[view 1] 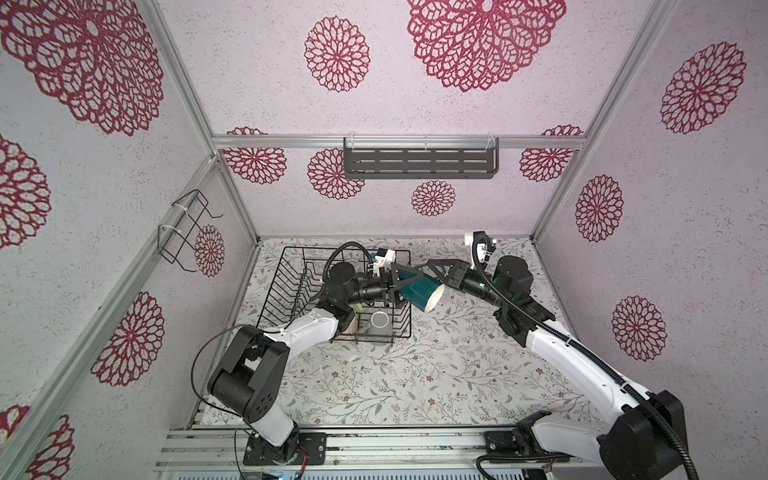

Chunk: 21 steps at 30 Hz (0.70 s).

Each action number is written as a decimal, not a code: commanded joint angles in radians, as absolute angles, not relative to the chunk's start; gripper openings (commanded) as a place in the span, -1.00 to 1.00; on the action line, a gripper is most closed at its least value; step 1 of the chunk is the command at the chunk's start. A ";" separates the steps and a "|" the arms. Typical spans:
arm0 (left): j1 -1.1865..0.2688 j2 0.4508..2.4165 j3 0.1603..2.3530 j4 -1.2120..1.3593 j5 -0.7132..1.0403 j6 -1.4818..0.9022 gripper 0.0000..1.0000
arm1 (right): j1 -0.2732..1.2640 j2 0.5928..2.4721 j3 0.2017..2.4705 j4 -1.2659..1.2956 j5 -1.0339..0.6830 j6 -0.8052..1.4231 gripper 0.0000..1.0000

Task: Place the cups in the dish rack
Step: 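Grasp the dark green mug with the left gripper from the right gripper, then open the right gripper and withdraw it while left holds the green mug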

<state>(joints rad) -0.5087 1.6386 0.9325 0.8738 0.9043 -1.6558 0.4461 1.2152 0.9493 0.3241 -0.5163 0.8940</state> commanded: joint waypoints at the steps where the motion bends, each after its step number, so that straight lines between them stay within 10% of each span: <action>1: -0.460 1.646 0.912 0.953 0.855 -1.694 -0.07 | 0.439 1.206 0.972 0.373 -0.486 0.859 -0.48; 9: -0.383 1.580 0.872 0.834 0.856 -1.621 -0.11 | 0.439 1.221 1.006 0.318 -0.464 0.807 0.15; 17: -0.357 1.430 1.055 0.001 0.695 -1.075 -0.10 | 0.438 1.148 1.009 0.183 -0.294 0.692 0.43; 21: -0.357 1.428 1.144 -0.216 0.608 -0.911 -0.10 | 0.437 1.097 0.978 0.150 -0.206 0.653 0.94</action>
<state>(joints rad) -0.3599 1.4635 1.0801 -0.0051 0.6838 -1.1236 0.4408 1.1549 0.9710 0.1631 -0.3004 0.7132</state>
